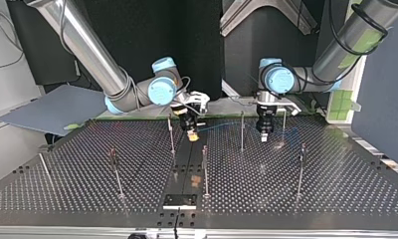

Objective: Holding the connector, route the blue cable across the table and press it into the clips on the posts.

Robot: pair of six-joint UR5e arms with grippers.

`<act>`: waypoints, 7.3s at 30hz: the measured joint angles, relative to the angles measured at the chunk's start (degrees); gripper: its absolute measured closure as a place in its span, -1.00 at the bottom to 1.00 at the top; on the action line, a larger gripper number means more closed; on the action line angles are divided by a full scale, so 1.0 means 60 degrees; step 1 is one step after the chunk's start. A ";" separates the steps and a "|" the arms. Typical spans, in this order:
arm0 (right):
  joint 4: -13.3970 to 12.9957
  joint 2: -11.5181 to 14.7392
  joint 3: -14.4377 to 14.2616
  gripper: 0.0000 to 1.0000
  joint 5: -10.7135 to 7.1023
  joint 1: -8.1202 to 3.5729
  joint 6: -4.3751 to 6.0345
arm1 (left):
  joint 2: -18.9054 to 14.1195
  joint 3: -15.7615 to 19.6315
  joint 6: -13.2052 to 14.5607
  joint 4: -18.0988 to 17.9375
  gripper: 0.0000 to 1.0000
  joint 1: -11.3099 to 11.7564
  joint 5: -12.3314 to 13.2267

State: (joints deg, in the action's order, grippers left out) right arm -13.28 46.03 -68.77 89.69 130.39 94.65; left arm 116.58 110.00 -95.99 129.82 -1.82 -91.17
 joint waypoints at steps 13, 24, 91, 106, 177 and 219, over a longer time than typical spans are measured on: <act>0.0045 0.0000 0.0112 1.00 -0.0050 -0.0032 -0.0005 | -0.0013 -0.0003 0.0144 0.0663 -1.00 -0.0030 -0.0056; 0.0311 0.0005 0.0114 1.00 -0.0053 -0.0048 -0.0043 | -0.0278 0.0042 0.0709 0.1532 -1.00 -0.0159 -0.0586; 0.0702 -0.0002 0.0099 1.00 -0.0065 -0.0330 -0.0085 | 0.0182 -0.0744 -0.0355 0.2638 -1.00 -0.3324 -0.3088; 0.0703 -0.0002 0.0099 1.00 -0.0066 -0.0324 -0.0084 | 0.0515 -0.2014 -0.0429 0.2655 -1.00 -0.3181 -0.3089; 0.1889 0.2243 -0.0425 1.00 -0.0081 -0.0285 -0.0127 | -0.1197 -0.1878 -0.0845 0.4031 1.00 -0.3872 -0.4162; 0.1880 0.3565 -0.0391 1.00 -0.0338 -0.0563 0.0120 | -0.2454 -0.2417 -0.0591 0.3879 1.00 -0.3582 -0.3549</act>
State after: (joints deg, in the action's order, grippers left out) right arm -2.00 67.42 -71.11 87.67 127.01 95.37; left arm 101.86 95.50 -99.53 153.09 -23.32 -112.46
